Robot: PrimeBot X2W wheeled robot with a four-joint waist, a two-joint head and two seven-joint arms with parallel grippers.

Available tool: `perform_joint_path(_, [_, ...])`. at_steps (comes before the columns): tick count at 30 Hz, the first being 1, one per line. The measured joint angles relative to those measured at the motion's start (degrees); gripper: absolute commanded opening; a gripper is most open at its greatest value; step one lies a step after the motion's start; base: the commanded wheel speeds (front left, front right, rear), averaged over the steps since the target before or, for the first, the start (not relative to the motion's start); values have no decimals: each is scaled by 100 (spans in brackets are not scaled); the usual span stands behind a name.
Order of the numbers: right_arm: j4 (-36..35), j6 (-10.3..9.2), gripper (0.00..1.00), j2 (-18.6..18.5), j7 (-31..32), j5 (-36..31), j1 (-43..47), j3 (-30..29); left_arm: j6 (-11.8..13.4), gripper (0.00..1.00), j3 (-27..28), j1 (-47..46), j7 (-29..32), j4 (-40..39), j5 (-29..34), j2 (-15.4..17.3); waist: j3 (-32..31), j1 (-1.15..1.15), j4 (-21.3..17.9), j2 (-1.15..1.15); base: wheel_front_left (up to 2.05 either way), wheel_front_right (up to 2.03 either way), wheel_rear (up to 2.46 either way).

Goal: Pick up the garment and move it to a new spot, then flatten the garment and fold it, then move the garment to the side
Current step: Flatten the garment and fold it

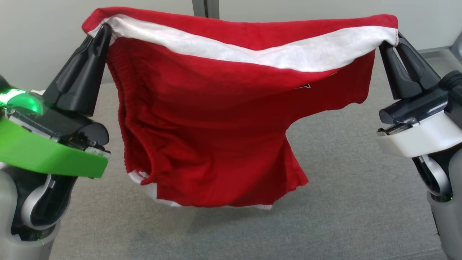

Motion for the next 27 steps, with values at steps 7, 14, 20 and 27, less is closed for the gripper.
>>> perform_joint_path(7, [709, 0, 0, 81, 53, 338, -554, 283, -82, 0, -308, -591, 315, 737, -107, -37, 414, 0, -25, 0, 0, 0, 0])
perform_joint_path(14, [2181, 0, 0, 58, -341, 350, -2340, 620, -261, 0, -684, -2162, 214, 2192, 214, -342, 1013, 0, -67, 0, 0, 0, 0])
perform_joint_path(20, [3410, 0, 0, 205, -961, -78, -3718, 483, -320, 0, -900, -3520, -594, 3333, 435, -786, 1507, 0, -125, 0, 0, 0, 0])
perform_joint_path(27, [4431, 0, 0, 486, -1561, -237, -3707, 489, -345, 0, -1768, -3446, -1571, 3919, 223, -873, 1903, 0, -170, 0, 0, 0, 0])
